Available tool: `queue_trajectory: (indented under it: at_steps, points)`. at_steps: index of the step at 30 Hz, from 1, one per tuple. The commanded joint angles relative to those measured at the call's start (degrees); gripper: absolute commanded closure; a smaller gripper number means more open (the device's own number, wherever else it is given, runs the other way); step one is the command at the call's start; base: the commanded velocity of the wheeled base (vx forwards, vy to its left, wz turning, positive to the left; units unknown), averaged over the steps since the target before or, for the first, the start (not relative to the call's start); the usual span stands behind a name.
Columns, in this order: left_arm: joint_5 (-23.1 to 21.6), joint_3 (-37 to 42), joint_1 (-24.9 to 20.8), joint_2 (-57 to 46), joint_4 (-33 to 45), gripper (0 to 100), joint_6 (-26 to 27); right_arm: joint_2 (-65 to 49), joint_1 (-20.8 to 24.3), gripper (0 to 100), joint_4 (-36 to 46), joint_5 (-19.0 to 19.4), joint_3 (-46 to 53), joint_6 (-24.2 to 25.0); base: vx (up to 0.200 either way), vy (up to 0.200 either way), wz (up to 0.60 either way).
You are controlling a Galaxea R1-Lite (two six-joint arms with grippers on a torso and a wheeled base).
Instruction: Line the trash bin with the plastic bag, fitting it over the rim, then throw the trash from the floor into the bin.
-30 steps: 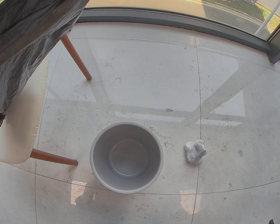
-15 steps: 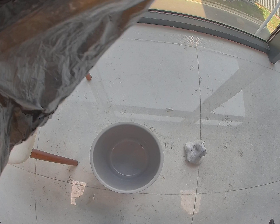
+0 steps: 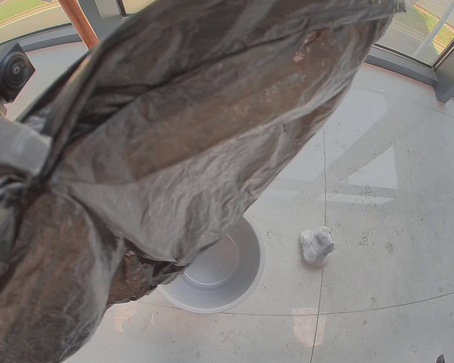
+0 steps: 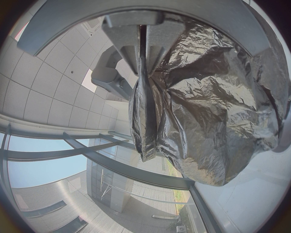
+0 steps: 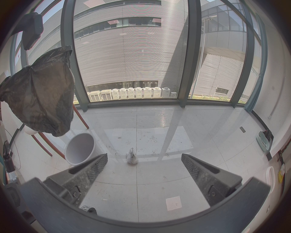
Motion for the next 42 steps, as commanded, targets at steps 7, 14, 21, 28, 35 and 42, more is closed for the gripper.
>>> queue_trajectory:
  at_steps: [7, 14, 21, 28, 35, 42]
  points:
    - [-0.21, 5.48, -0.29, 14.64, -14.55, 100, -0.56, -0.57, 0.02, 0, 0.02, 0.04, 1.01, 0.01, 0.0, 0.0, 0.0]
    - [-0.3, 4.87, 1.11, 20.36, -18.15, 100, -0.56, -0.57, 0.02, 0, 0.02, 0.04, 1.01, 0.01, 0.0, 0.0, 0.0]
    - [-0.3, 6.63, 1.38, 26.25, -23.78, 100, -0.47, -0.57, 0.02, 0, 0.02, 0.04, 1.01, -0.08, 0.0, 0.0, 0.0]
    - [-0.12, 8.12, 2.61, 33.36, -31.95, 100, -0.47, -0.57, 0.02, 0, 0.02, 0.04, 1.01, -0.08, 0.0, 0.0, 0.0]
    - [0.14, 7.94, 4.19, 36.97, -31.95, 100, 0.05, -0.57, 0.02, 0, 0.11, 0.04, 1.01, -0.08, 0.0, 0.0, 0.0]
    - [0.23, 6.45, 4.89, 39.96, -31.95, 100, 1.72, -0.57, 0.02, 0, 0.11, 0.04, 1.01, -0.08, 0.0, 0.0, 0.0]
